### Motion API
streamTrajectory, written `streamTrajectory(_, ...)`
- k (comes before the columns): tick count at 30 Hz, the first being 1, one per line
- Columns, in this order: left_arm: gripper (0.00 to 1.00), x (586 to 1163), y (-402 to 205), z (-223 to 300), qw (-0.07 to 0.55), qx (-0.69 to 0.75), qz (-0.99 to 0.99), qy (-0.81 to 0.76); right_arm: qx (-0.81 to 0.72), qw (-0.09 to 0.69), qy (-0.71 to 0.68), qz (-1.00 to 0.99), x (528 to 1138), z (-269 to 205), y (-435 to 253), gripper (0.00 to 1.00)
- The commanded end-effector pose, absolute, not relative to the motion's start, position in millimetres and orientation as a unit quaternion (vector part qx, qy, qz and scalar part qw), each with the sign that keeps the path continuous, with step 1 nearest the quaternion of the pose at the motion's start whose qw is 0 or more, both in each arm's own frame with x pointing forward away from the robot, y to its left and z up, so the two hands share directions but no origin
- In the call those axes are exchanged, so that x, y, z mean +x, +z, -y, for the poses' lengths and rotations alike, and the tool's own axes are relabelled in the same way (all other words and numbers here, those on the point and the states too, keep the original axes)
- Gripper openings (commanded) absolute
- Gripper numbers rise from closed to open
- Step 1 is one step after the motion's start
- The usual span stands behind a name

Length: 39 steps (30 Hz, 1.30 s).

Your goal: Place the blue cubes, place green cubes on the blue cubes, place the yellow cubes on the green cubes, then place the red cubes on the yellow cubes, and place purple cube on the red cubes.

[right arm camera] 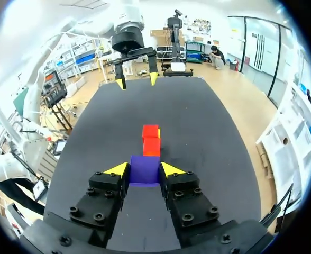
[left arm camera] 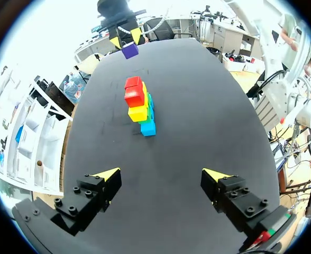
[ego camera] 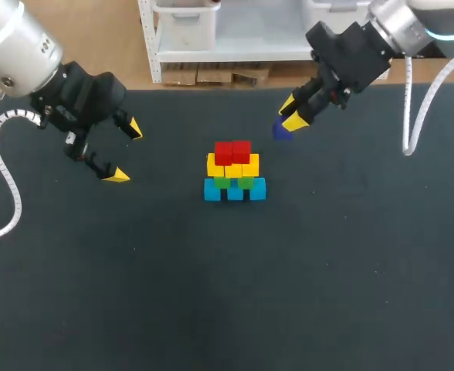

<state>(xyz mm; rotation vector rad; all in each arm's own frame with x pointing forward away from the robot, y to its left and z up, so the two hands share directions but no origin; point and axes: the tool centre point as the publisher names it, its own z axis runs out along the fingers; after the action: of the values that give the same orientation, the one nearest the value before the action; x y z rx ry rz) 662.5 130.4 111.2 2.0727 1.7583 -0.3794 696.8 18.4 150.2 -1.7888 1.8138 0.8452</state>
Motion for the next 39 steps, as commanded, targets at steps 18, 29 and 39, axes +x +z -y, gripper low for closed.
streamTrajectory(18,1.00,663,111,-131,0.199,0.741,-0.627,-0.136,-0.635,0.303,0.179,-0.687,688,-76,142,0.00)
streamTrajectory(29,1.00,663,111,-131,0.199,0.741,-0.627,-0.136,-0.640,0.293,0.184,-0.686,693,-89,134,0.00)
streamTrajectory(39,1.00,663,111,-131,0.199,0.741,-0.627,-0.136,-0.641,0.287,0.184,-0.687,698,-96,131,0.00)
